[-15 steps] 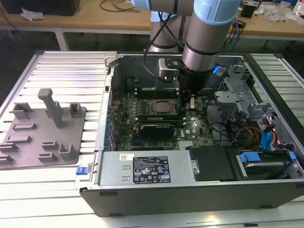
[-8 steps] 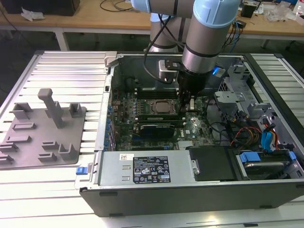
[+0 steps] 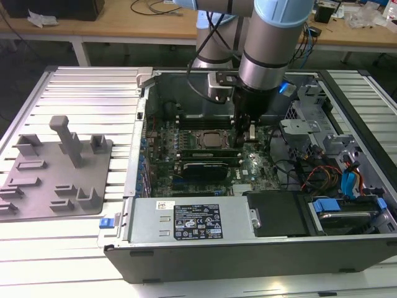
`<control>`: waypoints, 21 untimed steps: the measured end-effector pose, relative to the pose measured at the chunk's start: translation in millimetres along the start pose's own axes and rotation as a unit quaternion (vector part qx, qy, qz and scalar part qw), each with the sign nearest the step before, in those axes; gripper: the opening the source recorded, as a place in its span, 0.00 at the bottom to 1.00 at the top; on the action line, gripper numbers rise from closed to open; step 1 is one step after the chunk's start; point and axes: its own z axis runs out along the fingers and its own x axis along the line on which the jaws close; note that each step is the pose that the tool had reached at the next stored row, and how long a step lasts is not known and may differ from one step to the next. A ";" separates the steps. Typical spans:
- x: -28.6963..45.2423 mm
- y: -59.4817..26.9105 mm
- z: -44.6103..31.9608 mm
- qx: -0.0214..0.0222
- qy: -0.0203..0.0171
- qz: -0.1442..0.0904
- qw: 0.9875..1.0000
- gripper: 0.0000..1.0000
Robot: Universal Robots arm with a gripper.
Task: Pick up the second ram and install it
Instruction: 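Press down the second ram until it locks into place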
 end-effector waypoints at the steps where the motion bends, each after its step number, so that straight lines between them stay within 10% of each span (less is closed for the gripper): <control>1: -0.2 0.2 -6.7 0.000 0.001 0.000 1.000 0.08; 6: -0.1 4.2 -9.8 0.000 0.001 0.000 1.000 0.08; 15: 0.4 73.9 -5.8 0.000 0.001 0.000 1.000 0.08; 21: 0.6 83.8 -0.3 0.000 0.001 0.000 1.000 0.08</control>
